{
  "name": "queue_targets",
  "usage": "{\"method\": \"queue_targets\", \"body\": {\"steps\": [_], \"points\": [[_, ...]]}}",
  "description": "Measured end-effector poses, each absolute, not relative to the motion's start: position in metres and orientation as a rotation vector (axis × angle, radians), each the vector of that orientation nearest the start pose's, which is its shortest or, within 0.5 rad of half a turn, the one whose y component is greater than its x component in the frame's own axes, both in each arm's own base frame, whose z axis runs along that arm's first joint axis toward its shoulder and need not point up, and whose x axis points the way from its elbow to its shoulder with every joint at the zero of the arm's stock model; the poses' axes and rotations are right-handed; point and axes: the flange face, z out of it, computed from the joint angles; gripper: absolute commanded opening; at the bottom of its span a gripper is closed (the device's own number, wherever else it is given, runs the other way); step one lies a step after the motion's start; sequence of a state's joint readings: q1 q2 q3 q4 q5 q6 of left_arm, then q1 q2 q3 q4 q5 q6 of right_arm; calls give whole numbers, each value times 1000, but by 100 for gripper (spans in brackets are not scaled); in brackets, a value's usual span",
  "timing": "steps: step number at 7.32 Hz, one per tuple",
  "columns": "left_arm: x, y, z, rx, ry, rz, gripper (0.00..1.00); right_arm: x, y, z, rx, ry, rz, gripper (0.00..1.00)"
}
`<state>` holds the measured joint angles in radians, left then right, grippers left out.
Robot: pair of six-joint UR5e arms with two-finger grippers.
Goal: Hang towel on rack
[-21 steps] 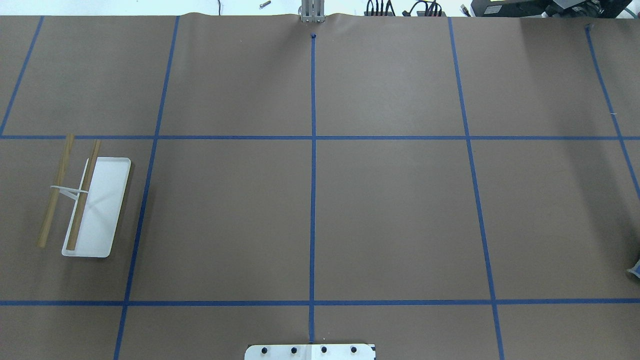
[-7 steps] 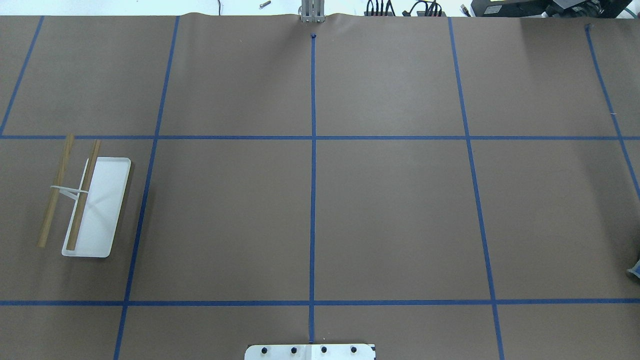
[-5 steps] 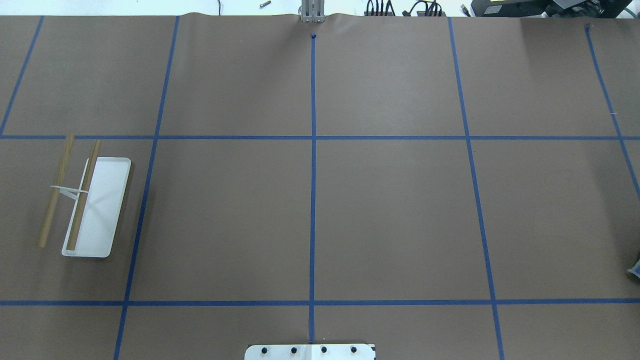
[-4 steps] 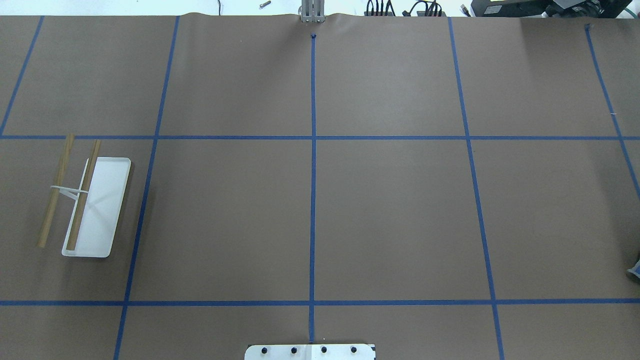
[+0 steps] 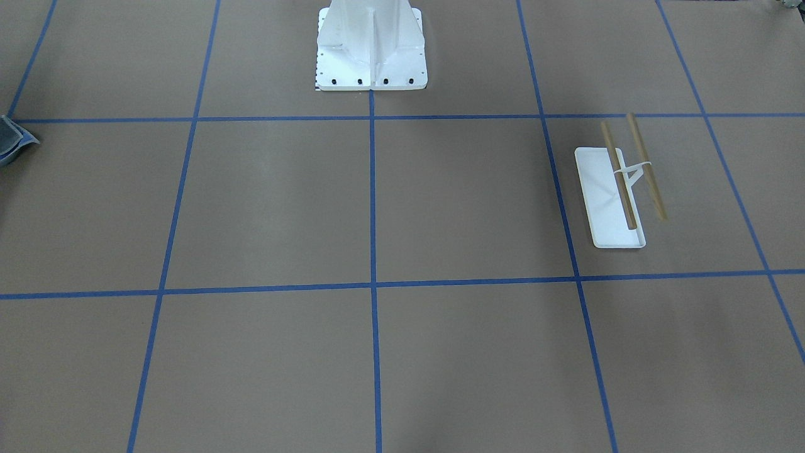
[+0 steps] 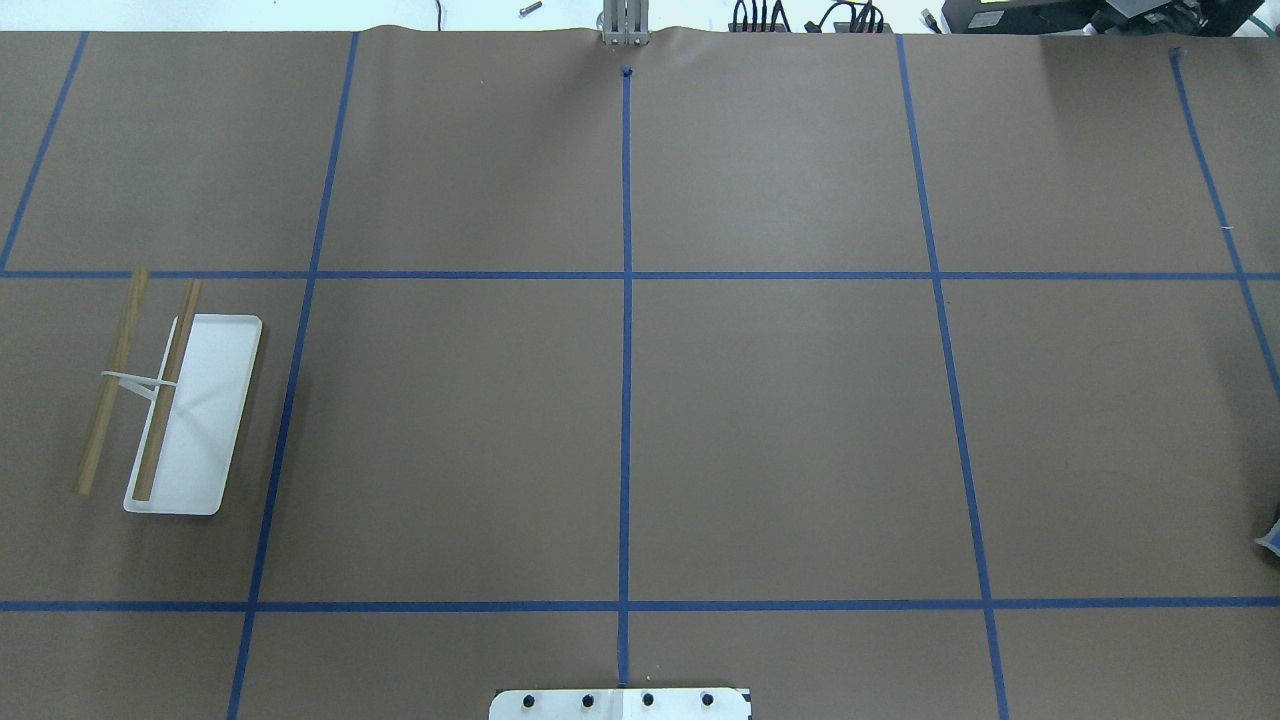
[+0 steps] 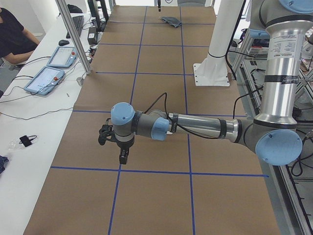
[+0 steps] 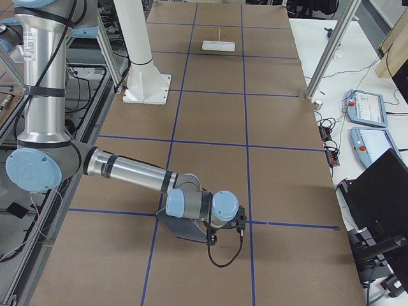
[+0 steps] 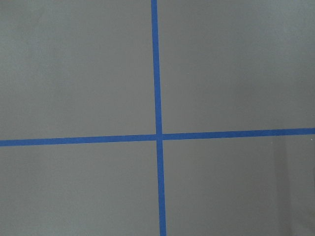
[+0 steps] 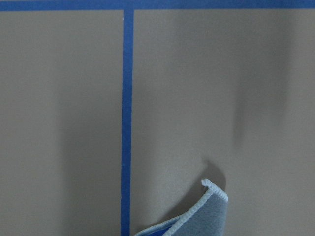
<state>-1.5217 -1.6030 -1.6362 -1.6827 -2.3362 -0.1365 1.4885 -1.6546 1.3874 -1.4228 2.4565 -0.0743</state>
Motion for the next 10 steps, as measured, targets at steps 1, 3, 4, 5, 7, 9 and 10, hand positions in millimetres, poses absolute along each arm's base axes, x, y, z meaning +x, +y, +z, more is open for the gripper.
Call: {"method": "queue_targets", "body": {"steps": [1,3,4,5,7,9,10], "points": [[-39,-520,597,130,778,-2,98,9,-436,767,-129,-881,-121,100],[-39,-523,594,136,778,1,98,-8,-432,774,-156,-875,-158,100],[-39,-525,593,138,778,2,98,-11,-429,783,-165,-875,-163,100],[-38,-527,591,141,778,3,98,-12,-423,795,-170,-876,-164,100],[-38,-530,587,146,779,5,98,-11,-414,819,-165,-881,-165,100],[-38,-532,586,148,779,6,98,-11,-412,823,-157,-887,-166,96],[-38,-532,587,146,779,6,98,-11,-412,822,-154,-890,-167,72]]}}
